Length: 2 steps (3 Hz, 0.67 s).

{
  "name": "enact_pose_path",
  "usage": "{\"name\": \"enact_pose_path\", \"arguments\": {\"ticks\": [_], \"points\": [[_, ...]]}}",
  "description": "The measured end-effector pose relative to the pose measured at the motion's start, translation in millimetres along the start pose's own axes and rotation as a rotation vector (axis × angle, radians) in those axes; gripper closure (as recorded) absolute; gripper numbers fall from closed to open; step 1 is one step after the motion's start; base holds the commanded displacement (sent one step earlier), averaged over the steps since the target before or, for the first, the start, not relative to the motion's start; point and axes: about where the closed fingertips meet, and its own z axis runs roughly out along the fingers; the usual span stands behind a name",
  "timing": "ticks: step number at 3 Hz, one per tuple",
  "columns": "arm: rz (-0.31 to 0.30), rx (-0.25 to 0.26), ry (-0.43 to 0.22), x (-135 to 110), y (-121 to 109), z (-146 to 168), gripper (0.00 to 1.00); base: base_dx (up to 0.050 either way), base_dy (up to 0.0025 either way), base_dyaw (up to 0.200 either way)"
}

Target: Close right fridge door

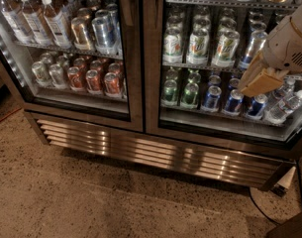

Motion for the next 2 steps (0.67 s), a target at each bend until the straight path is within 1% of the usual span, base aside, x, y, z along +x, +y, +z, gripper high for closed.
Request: {"name": "enact_pose_path", "arguments": {"ticks": [2], "points": [[0.000, 0.000, 0.000, 0.0, 0.0, 0.0, 0.35, 0.000, 0.00000, 0.000]]}}
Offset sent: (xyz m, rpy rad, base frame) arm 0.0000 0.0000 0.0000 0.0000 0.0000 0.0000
